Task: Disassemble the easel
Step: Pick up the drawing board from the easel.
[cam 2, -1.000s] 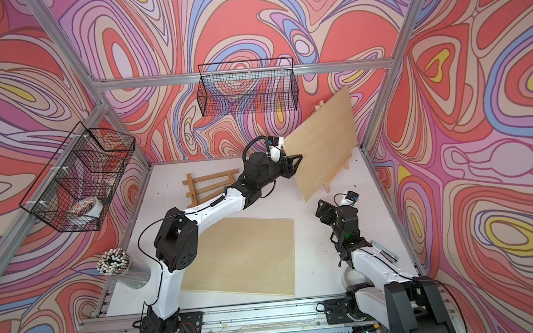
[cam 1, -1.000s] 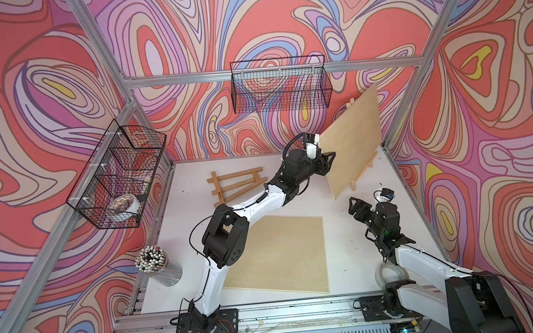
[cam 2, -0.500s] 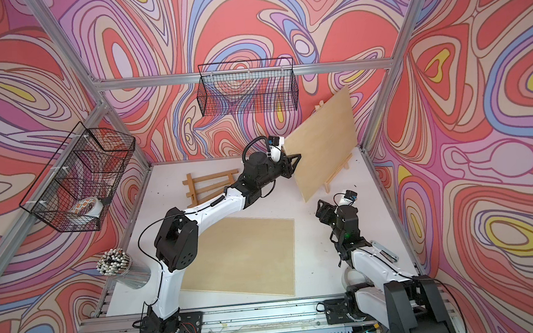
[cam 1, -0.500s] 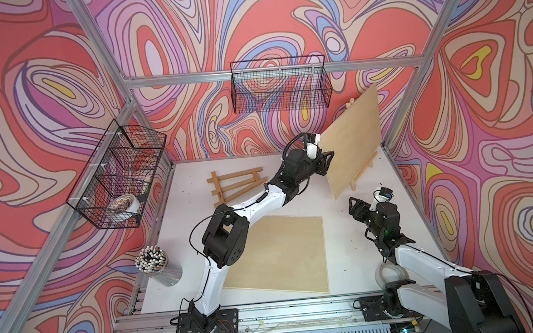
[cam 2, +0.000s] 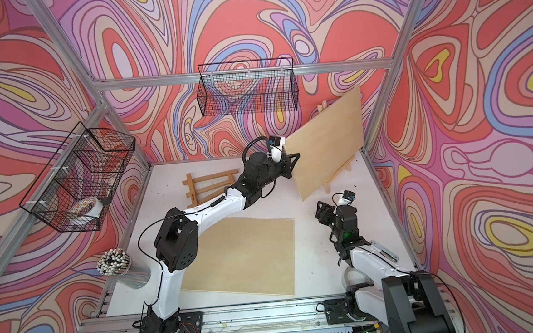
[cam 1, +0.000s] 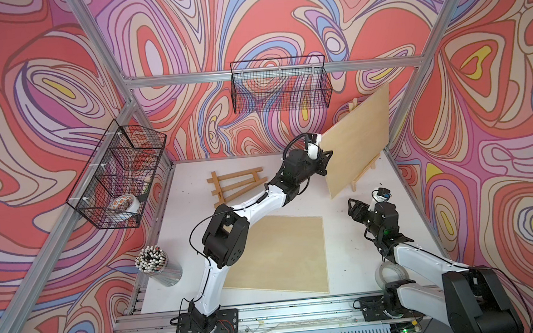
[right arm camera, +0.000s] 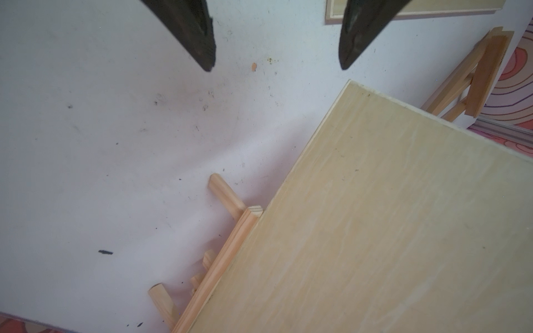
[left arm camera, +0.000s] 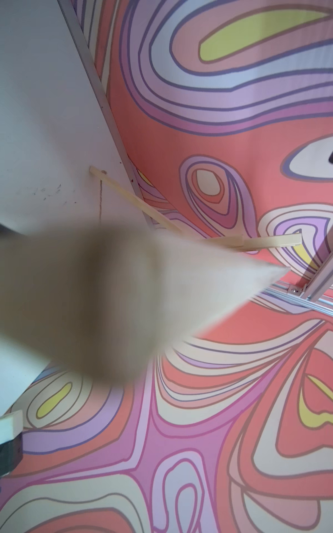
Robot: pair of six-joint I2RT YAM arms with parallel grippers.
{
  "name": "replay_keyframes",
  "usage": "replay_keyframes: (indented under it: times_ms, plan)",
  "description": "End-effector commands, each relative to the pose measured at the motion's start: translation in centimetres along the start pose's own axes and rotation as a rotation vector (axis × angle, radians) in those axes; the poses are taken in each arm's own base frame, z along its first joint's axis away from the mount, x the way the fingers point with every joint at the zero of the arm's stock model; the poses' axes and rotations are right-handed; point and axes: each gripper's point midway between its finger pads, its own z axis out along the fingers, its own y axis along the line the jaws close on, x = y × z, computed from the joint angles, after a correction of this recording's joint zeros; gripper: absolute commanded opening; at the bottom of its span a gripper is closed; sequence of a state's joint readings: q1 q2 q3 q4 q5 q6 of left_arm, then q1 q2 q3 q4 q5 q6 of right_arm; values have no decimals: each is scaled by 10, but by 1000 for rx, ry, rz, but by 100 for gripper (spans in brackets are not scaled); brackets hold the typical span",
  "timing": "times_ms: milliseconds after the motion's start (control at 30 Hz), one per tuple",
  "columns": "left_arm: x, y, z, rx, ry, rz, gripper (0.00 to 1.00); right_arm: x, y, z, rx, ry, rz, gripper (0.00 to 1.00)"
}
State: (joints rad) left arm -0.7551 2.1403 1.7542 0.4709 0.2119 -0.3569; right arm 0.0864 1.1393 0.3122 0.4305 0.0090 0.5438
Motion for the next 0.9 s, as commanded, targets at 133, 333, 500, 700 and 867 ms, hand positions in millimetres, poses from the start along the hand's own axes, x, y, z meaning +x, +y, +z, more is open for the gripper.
replay_keyframes:
  times_ms: [133, 333, 500, 700, 867]
  plan:
    - [-40, -29, -9, 8, -99, 151, 0, -10, 7, 3, -18, -17, -8, 69]
    - [-59, -33, -18, -7, -162, 166, 0, -9, 8, 5, -24, -6, -9, 68]
    - [-70, -44, -19, 18, -196, 168, 0, -9, 9, 5, -24, -6, -12, 68]
    - [-88, -65, -21, 56, -257, 183, 0, -11, 9, 4, -20, -10, -17, 67]
    - [-106, -79, -22, 66, -295, 214, 0, -13, 9, 2, -20, -19, -20, 67]
